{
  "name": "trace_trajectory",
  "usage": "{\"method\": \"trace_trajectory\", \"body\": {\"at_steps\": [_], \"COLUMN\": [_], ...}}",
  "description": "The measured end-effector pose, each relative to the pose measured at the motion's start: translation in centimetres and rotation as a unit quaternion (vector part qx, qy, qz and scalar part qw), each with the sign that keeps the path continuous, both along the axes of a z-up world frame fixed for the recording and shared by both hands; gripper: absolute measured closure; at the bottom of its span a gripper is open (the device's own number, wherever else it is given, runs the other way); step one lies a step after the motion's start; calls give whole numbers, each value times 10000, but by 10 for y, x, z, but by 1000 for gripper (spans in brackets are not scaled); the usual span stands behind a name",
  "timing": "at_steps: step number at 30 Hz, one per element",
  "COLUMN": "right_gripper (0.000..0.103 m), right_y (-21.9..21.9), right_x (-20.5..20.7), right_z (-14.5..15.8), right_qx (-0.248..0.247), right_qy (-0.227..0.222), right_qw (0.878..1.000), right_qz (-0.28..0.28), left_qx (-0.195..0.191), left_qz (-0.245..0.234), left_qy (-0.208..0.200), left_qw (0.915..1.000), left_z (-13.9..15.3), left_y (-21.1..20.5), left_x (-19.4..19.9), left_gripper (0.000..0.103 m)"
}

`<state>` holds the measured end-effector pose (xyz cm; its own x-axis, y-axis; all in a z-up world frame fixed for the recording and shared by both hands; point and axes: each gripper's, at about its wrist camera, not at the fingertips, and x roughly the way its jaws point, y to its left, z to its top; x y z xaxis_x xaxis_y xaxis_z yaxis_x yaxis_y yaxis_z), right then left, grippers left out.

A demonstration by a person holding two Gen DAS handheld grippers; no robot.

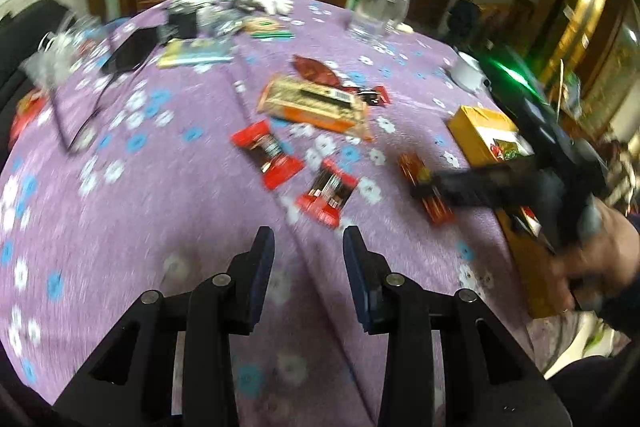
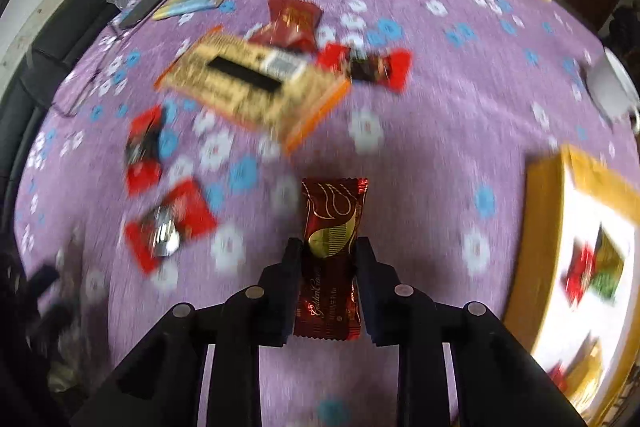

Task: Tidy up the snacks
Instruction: 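Grasp the red chocolate bar with the right gripper while the left gripper grasps a red candy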

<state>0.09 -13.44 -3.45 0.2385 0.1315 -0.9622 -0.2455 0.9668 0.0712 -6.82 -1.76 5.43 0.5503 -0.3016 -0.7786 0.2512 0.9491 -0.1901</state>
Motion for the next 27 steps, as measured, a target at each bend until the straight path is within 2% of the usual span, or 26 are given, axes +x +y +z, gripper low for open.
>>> {"method": "trace_trajectory", "body": {"at_steps": [1,2,7,14,15,18,23,26,27], "right_gripper": [76,76,76,76,76,76,76,76,76], "right_y": [-5,-10,-28,-50,-54,-58,-57,-55,-54], "right_x": [-14,-22,-56,-78,-79,-84,-84,-81,-80], "right_z": [0,1,4,4,3,6,6,7,8], "right_qx": [103,221,707,880,910,997,1093,1196,1222], "right_qy": [41,70,158,180,187,148,164,128,124], "right_qw": [9999,9997,9973,9957,9954,9947,9938,9927,9924], "right_qz": [-29,-39,-74,-211,-241,-193,-94,13,62], "left_qx": [69,153,881,1484,1430,1481,1111,475,399], "left_qz": [-81,-190,-630,-862,-844,-640,-124,224,300], "left_qy": [35,91,127,272,193,95,216,376,389], "left_qw": [9999,9997,9940,9848,9859,9869,9935,9979,9980], "left_z": [-1,-3,-17,-40,-40,-39,-37,-32,-31], "left_y": [-5,-11,-44,-65,-66,-66,-51,-37,-36], "left_x": [6,13,46,69,70,69,47,19,12], "left_gripper": [58,57,57,57,66,79,80,80,80]}}
